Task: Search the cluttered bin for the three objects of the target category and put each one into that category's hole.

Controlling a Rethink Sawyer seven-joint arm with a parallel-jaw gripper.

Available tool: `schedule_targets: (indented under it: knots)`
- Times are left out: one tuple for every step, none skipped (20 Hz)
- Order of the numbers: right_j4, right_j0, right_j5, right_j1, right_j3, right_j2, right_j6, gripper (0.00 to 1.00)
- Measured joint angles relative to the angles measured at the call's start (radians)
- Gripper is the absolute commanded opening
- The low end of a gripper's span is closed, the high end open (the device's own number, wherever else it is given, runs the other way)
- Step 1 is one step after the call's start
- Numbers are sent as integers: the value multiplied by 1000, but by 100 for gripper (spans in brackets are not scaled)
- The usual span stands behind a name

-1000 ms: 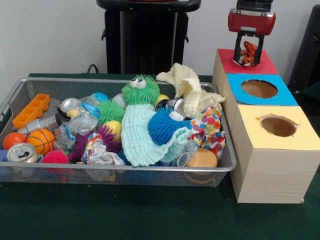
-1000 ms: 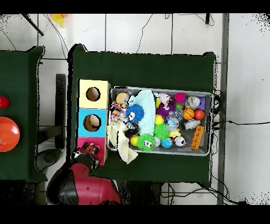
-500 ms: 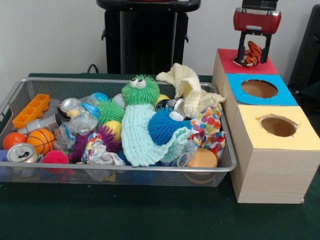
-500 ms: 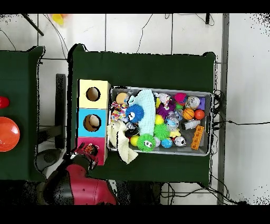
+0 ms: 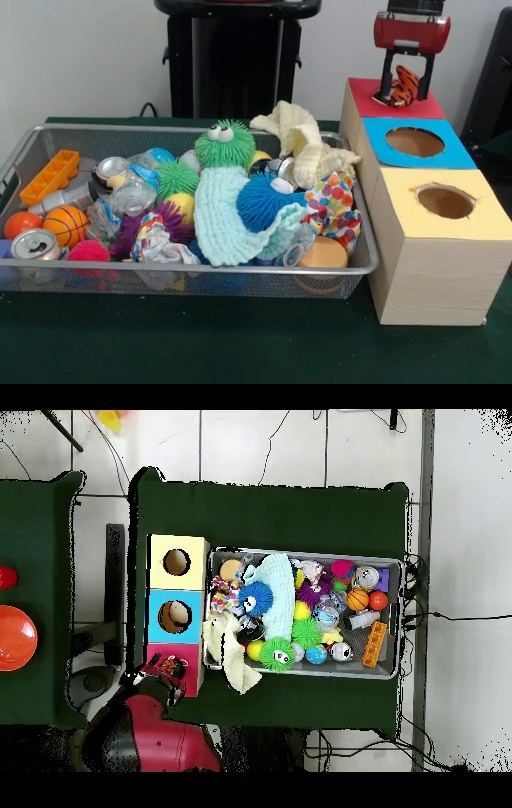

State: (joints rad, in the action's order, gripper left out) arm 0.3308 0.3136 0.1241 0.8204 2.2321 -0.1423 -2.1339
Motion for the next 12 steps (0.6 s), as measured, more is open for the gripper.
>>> schedule_targets:
  knots:
    - [0,-3,0,0,0,0,0,0]
    - [0,-3,0,0,0,0,0,0]
    - [0,-4,0,0,0,0,0,0]
    - [0,-4,0,0,0,0,0,0]
    - [0,-6,0,0,0,-1,0,0]
    - [0,-8,0,0,0,-1,0,0]
    - [0,-10,0,0,0,-1,0,0]
    - [0,-10,0,0,0,-2,0,0]
    - [0,-10,0,0,0,-3,0,0]
    - [0,-11,0,0,0,-3,0,0]
    - [0,-12,0,0,0,-3,0,0]
    - [0,-13,0,0,0,-3,0,0]
